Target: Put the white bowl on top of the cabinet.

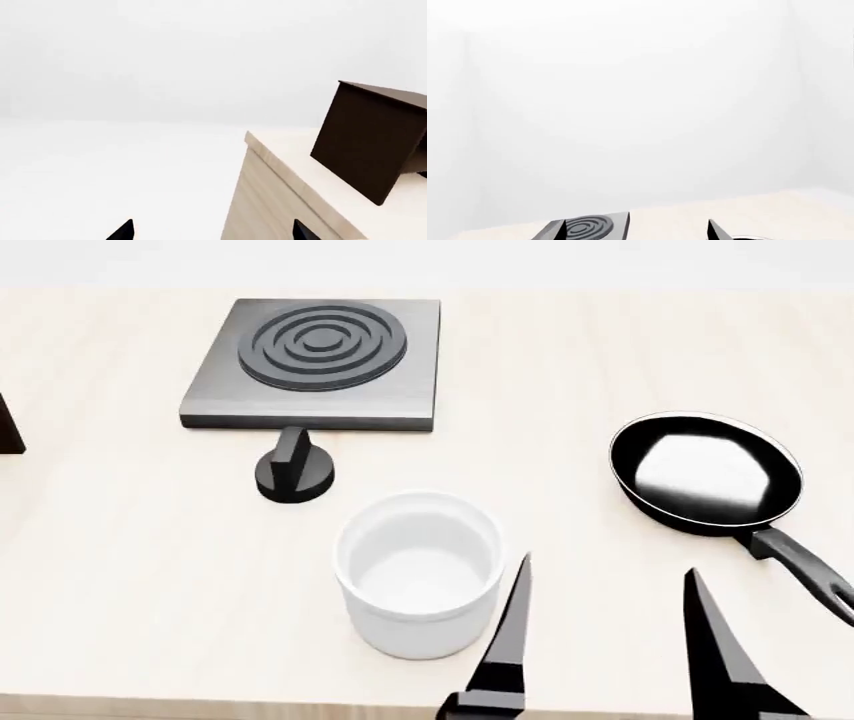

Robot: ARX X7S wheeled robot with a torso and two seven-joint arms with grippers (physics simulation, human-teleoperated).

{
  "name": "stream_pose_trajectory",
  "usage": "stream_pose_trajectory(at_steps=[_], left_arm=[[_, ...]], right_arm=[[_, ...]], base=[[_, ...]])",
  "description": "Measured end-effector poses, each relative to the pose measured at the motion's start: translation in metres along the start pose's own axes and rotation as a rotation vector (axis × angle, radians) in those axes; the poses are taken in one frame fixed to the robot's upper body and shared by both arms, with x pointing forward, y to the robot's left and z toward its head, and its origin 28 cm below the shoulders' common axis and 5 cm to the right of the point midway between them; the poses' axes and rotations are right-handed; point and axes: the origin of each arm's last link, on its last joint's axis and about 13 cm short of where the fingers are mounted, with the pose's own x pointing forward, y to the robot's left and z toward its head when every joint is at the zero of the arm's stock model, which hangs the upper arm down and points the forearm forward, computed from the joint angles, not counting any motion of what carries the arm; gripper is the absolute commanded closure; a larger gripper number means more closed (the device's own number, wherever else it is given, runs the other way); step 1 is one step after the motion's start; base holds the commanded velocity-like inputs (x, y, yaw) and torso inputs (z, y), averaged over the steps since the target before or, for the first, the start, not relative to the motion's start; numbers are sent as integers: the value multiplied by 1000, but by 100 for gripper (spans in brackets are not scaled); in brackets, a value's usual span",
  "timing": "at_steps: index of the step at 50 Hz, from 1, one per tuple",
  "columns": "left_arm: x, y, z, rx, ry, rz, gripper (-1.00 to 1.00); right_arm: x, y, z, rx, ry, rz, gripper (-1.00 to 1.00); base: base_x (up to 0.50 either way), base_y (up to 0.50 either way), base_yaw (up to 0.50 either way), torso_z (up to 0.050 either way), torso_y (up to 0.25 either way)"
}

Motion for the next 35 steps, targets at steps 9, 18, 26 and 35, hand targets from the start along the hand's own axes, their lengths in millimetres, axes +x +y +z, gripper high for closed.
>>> stream_pose_trajectory(at_steps=[9,18,26,35], left_arm=[[1,13,-3,-4,44,189,-100],[1,19,-4,2,66,283,-100],[2,21,-5,4,76,313,-100],[2,21,-6,4,84,320,-100]], right_arm=[[-2,1,13,30,-35,-3,-100],[-4,1,25,39,-78,-17,-100],[-6,1,32,45,-105,-26,-100],[-8,2,35,47,-120,-25,-100]], base=[[0,3,0,0,0],[3,220,0,0,0],[77,470,0,0,0],[94,476,0,0,0]])
